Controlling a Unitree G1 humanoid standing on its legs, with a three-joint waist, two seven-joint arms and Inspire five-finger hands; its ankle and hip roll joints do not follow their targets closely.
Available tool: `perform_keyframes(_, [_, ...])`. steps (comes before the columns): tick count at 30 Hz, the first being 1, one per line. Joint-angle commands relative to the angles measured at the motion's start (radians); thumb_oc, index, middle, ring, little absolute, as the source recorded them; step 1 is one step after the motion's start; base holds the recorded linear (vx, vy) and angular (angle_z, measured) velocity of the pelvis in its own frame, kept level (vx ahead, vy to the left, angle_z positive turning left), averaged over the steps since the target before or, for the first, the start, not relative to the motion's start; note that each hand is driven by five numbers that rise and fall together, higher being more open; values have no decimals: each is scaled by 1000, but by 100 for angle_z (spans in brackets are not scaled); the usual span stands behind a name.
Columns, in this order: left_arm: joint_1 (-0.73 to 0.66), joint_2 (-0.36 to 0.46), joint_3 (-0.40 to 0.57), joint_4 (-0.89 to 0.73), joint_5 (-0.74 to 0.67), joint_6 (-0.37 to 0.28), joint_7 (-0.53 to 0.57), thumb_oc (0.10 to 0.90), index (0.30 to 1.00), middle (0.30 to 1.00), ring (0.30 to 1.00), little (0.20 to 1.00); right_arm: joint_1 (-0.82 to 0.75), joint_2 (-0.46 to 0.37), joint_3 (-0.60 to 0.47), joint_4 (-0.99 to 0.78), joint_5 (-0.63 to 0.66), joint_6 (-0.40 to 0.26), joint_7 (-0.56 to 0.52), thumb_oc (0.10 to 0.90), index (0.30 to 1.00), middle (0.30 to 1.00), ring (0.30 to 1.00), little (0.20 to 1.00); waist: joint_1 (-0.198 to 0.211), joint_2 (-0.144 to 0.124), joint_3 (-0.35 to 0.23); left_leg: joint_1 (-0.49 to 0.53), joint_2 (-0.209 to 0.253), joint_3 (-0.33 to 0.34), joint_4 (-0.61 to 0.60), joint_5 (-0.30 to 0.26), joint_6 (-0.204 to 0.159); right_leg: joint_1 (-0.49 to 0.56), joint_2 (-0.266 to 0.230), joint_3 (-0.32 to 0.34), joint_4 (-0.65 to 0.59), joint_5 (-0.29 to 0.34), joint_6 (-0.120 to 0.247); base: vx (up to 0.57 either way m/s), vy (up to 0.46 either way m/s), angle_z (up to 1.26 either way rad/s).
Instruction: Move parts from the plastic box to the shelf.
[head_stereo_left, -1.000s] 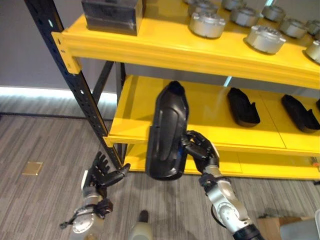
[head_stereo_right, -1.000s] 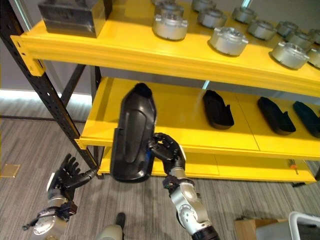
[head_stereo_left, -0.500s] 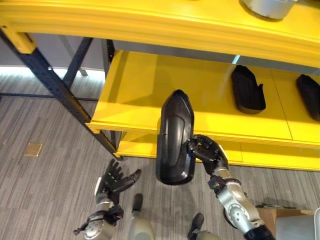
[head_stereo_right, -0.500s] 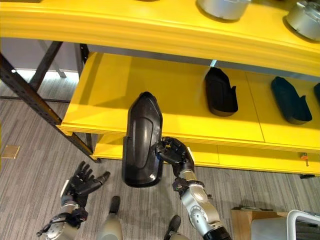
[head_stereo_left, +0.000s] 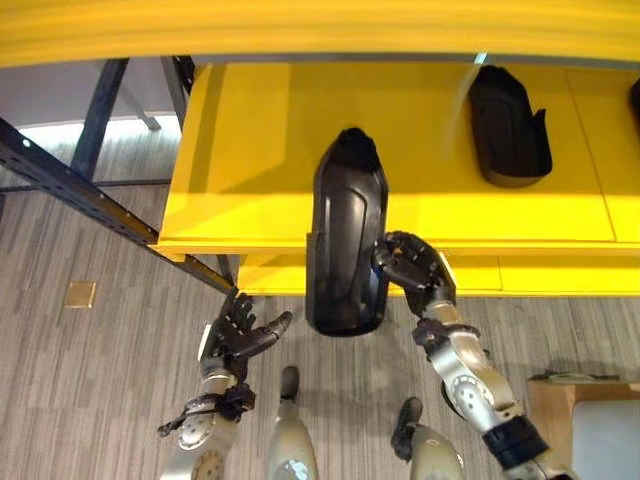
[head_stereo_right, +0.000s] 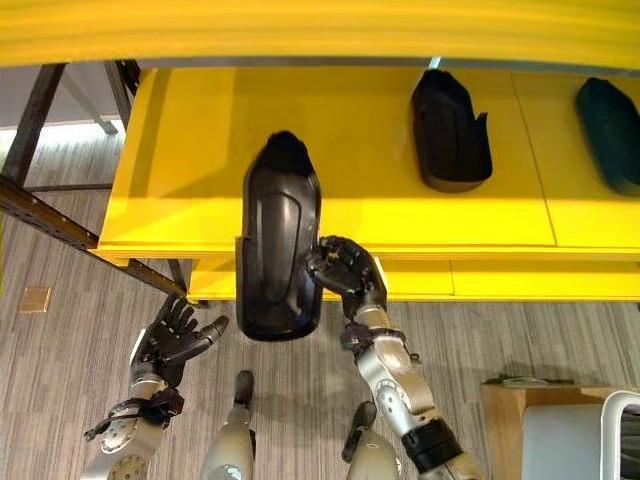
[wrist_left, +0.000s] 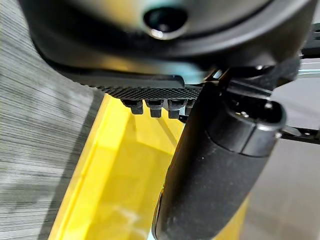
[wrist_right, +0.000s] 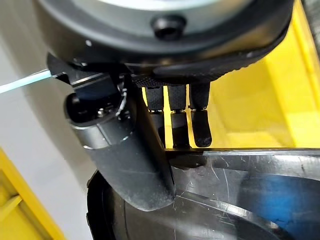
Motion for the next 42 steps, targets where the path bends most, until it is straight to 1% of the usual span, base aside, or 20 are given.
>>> perform_keyframes(1, [-16,75,29,-138,-36,-97,-8,900,1000,1000,1000,1000,-162,44,-4,-94,4,-134,19,400,300,300,300,300,8,-35,-19,99,67,36,-27,-24,-49,-29,-68,0,0,100,31,0,0,0])
perform_keyframes(5, [-15,100,11,-152,-51,-99,-9,900,1000,1000,1000,1000,-303,17,-19,-22,9,-135,-26,400,300,300,300,300,24,-30,4,88,57,37,-27,-28,-47,-53,-83,6,17,102,33,0,0,0])
perform_keyframes(7, [-16,104,8,-153,-52,-98,-10,900,1000,1000,1000,1000,-329,11,-22,-6,9,-134,-36,400,300,300,300,300,26,-29,8,85,54,37,-27,-28,-46,-57,-85,9,18,103,34,0,0,0])
perform_keyframes(8, [-20,120,3,-157,-57,-97,-9,900,1000,1000,1000,1000,-395,-12,-28,26,20,-132,-55,400,300,300,300,300,28,-29,14,75,48,36,-27,-26,-45,-66,-89,11,14,113,34,-13,11,3])
perform_keyframes(9, [-20,120,3,-157,-57,-97,-9,900,1000,1000,1000,1000,-394,-12,-28,26,21,-132,-55,400,300,300,300,300,28,-30,16,79,48,37,-27,-29,-46,-65,-90,13,19,108,35,-22,31,5])
perform_keyframes(10, [-21,130,-2,-161,-63,-97,-10,900,1000,1000,1000,1000,-458,-37,-29,64,19,-124,-75,400,300,300,300,300,31,-30,22,75,44,39,-27,-30,-46,-72,-92,18,17,111,35,-11,21,4])
perform_keyframes(11, [-23,130,-2,-161,-64,-97,-10,900,1000,1000,1000,1000,-460,-37,-29,65,19,-125,-75,400,300,300,300,300,31,-30,21,71,44,38,-27,-27,-45,-73,-91,17,12,116,34,-21,32,3])
perform_keyframes(12, [-19,141,-8,-172,-74,-99,-13,900,1000,1000,1000,1000,-537,-67,-30,107,19,-119,-91,400,300,300,300,300,34,-32,30,71,41,38,-27,-31,-45,-77,-93,22,17,113,35,0,0,0])
perform_keyframes(14, [-20,151,-17,-178,-91,-101,-15,900,1000,1000,1000,1000,-615,-90,-30,168,31,-117,-105,400,300,300,300,300,35,-34,37,68,39,38,-27,-31,-44,-84,-95,24,18,116,35,0,0,0])
perform_keyframes(16, [-23,166,-29,-190,-102,-103,-18,900,1000,1000,1000,1000,-719,-114,-29,259,37,-112,-126,400,300,300,300,300,38,-38,45,64,37,37,-27,-31,-44,-91,-94,29,20,118,35,-17,14,4])
perform_keyframes(18, [-26,180,-39,-198,-116,-105,-17,900,1000,1000,1000,1000,-837,-115,-17,375,49,-104,-150,400,300,300,300,300,42,-41,54,60,38,36,-27,-30,-45,-96,-92,27,19,119,35,0,0,0])
perform_keyframes(19, [-27,189,-45,-201,-123,-108,-17,900,1000,1000,1000,1000,-921,-126,-10,467,38,-97,-168,400,300,300,300,300,46,-44,58,55,37,30,-27,-30,-44,-101,-91,29,21,119,34,0,0,0])
perform_keyframes(23, [-35,201,-53,-205,-128,-113,-16,900,1000,1000,1000,1000,-1043,-133,6,649,34,-81,-178,400,300,300,300,300,54,-43,64,45,36,24,-27,-28,-43,-107,-89,27,27,118,33,-4,7,4])
perform_keyframes(24, [-39,206,-57,-205,-128,-116,-16,900,1000,1000,1000,1000,-1092,-133,12,744,33,-73,-181,400,300,300,300,300,60,-43,66,40,36,19,-27,-27,-42,-112,-89,27,27,117,32,-7,5,5])
perform_keyframes(27, [-47,214,-62,-206,-130,-124,-20,900,1000,1000,1000,1000,-1150,-143,6,892,38,-62,-182,400,300,300,300,300,69,-38,67,31,34,9,-27,-25,-41,-113,-88,21,28,113,32,-2,0,5])
perform_keyframes(28, [-48,214,-62,-206,-130,-124,-20,900,1000,1000,1000,1000,-1153,-144,7,895,39,-62,-180,400,300,300,300,300,69,-38,67,30,34,9,-27,-25,-41,-113,-88,21,28,113,32,-7,-2,5])
perform_keyframes(32, [-71,222,-70,-198,-127,-134,-14,900,1000,1000,1000,1000,-1209,-179,19,1046,16,-36,-181,400,300,300,300,300,90,-27,67,12,29,-5,-27,-20,-40,-122,-88,11,34,109,34,-1,-8,4])
perform_keyframes(38, [-100,227,-88,-188,-113,-139,-15,900,1000,1000,1000,1000,-1232,-220,31,1140,-18,-8,-172,400,300,300,300,300,112,-10,70,-6,26,-22,-26,-13,-38,-128,-94,-2,45,103,35,11,-6,11])
perform_keyframes(40, [-114,226,-94,-184,-111,-144,-12,900,1000,1000,1000,1000,-1238,-249,57,1169,-70,11,-172,400,300,300,300,300,124,-5,69,-13,23,-30,-25,-11,-36,-130,-99,-7,47,103,37,15,-8,8])
perform_keyframes(42, [-122,222,-96,-183,-110,-146,-9,900,1000,1000,1000,1000,-1242,-264,70,1179,-86,20,-167,400,300,300,300,300,130,0,70,-18,20,-34,-24,-9,-35,-132,-100,-10,52,101,36,0,0,0])
